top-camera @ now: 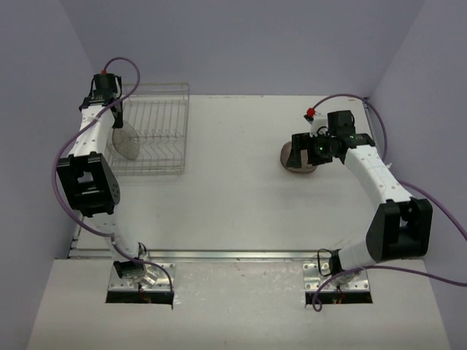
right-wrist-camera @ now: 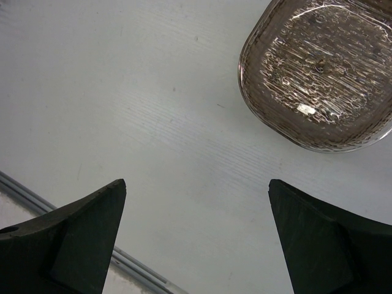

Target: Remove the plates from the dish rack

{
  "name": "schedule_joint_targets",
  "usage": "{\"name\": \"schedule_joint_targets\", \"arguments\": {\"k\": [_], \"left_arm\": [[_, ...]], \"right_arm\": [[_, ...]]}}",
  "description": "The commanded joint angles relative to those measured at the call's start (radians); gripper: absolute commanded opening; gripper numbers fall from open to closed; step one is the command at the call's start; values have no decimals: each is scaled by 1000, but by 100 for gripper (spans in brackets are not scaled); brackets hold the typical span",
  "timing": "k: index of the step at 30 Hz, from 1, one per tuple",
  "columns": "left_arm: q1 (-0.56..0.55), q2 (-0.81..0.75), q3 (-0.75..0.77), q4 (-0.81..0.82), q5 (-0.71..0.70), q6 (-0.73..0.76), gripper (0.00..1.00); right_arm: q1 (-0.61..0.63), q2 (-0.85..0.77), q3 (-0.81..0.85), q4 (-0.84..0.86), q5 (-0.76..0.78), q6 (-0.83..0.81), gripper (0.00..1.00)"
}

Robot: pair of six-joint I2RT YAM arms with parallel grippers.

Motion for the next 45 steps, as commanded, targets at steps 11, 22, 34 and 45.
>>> {"name": "schedule_joint_targets", "arguments": {"k": [11,22,34,45], "left_arm": [[6,70,16,4,24,57,30],[7,120,26,21,2,86,19],[6,93,34,86,-107,148,0],[-115,-61,114,94,-209,178,0]], "right_arm": [[0,6,10,36,-5,-3,99],[0,2,-7,40,-3,-9,99],[0,-5,-14,39,-4,-10,99],[0,-6,22,23,-11,-3,99]]}}
